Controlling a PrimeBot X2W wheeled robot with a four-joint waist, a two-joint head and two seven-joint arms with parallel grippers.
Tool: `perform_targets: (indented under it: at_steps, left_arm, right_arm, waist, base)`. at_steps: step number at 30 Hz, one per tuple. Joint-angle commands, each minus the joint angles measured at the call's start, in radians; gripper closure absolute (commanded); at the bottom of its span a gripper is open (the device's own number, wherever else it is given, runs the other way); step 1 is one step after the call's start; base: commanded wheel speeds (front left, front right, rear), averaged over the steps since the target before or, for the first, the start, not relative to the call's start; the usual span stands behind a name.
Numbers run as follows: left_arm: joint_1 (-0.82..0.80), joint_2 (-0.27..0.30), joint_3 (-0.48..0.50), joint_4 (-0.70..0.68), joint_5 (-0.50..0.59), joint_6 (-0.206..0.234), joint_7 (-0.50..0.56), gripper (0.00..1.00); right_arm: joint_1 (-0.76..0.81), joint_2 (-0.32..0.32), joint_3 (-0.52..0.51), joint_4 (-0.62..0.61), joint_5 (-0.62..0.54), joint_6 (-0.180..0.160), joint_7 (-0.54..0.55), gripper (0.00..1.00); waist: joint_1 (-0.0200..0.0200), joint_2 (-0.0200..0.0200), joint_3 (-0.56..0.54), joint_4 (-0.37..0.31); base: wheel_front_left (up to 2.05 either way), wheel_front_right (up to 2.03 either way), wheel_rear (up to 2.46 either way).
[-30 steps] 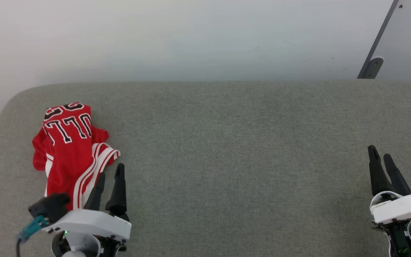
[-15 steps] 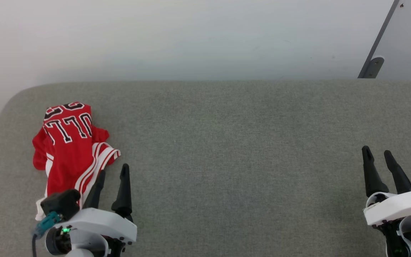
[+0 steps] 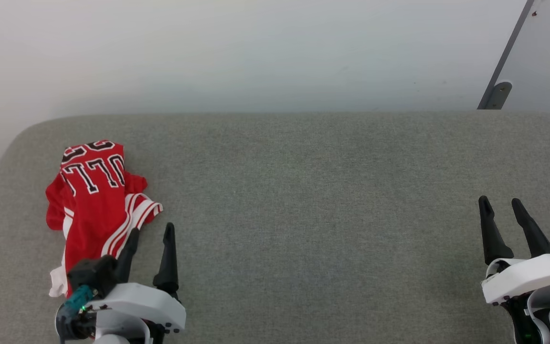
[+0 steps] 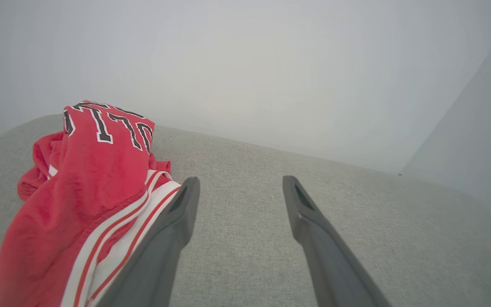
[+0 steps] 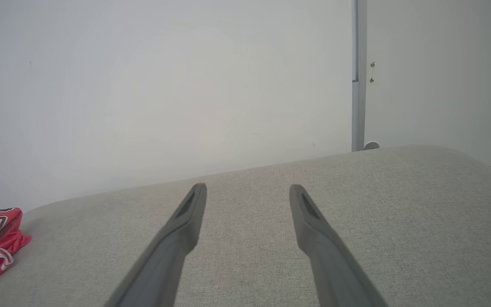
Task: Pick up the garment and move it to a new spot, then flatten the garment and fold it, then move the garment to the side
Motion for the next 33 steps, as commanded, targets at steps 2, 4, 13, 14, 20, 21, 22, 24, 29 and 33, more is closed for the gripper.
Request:
perform_targets:
  at_steps: [2,4,13,14,20,21,22,24,29,33]
  left_arm:
    - [-0.009,0.006,-0.003,-0.003,0.033,0.006,-0.012,0.0]
    - [-0.009,0.007,-0.003,0.001,0.048,0.004,-0.017,0.0]
    - [-0.011,-0.003,0.01,0.012,0.113,0.002,-0.037,0.0]
    - [-0.011,-0.004,0.012,0.012,0.12,0.001,-0.04,0.0]
    - [-0.011,-0.008,0.022,0.019,0.166,-0.01,-0.052,0.0]
    - [-0.011,-0.009,0.022,0.02,0.177,-0.012,-0.054,0.0]
    - [-0.011,-0.01,0.022,0.021,0.185,-0.014,-0.056,0.0]
    - [-0.011,-0.01,0.026,0.024,0.199,-0.019,-0.06,0.0]
    - [-0.011,-0.025,0.047,0.033,0.208,-0.04,-0.071,0.0]
    - [-0.012,-0.035,0.063,0.043,0.234,-0.059,-0.078,0.0]
  right_arm:
    - [-0.019,-0.011,0.004,-0.002,-0.034,-0.001,-0.012,0.0]
    - [-0.022,-0.013,0.006,-0.001,-0.047,-0.001,-0.016,0.0]
    - [-0.024,-0.015,-0.001,-0.014,-0.108,-0.001,-0.037,0.0]
    - [-0.022,-0.014,-0.003,-0.015,-0.112,-0.001,-0.04,0.0]
    - [-0.009,-0.006,-0.025,-0.024,-0.125,-0.001,-0.053,0.0]
    - [-0.006,-0.007,-0.03,-0.027,-0.127,-0.001,-0.054,0.0]
    - [-0.004,-0.008,-0.034,-0.03,-0.133,-0.001,-0.057,0.0]
    - [0.002,-0.01,-0.036,-0.035,-0.143,-0.001,-0.06,0.0]
    - [0.012,-0.009,-0.039,-0.041,-0.162,-0.001,-0.07,0.0]
    - [0.017,-0.001,-0.044,-0.04,-0.169,-0.001,-0.078,0.0]
  waist:
    - [0.0,0.0,0.0,0.0]
    - [0.0,0.0,0.0,-0.001]
    - [0.0,0.0,-0.002,0.003]
    - [0.0,0.0,-0.002,0.004]
    - [0.0,0.0,-0.003,0.007]
    - [0.0,0.0,-0.003,0.007]
    - [0.0,0.0,-0.003,0.008]
    - [0.0,0.0,-0.004,0.009]
    - [0.0,0.0,-0.006,0.013]
    - [0.0,0.0,-0.006,0.019]
  base:
    - [0.0,0.0,0.0]
    - [0.0,0.0,0.0]
    - [0.0,0.0,0.0]
    - [0.0,0.0,0.0]
    - [0.0,0.0,0.0]
    - [0.0,0.0,0.0]
    - [0.0,0.0,0.0]
    - [0.0,0.0,0.0]
    - [0.0,0.0,0.0]
    - [0.0,0.0,0.0]
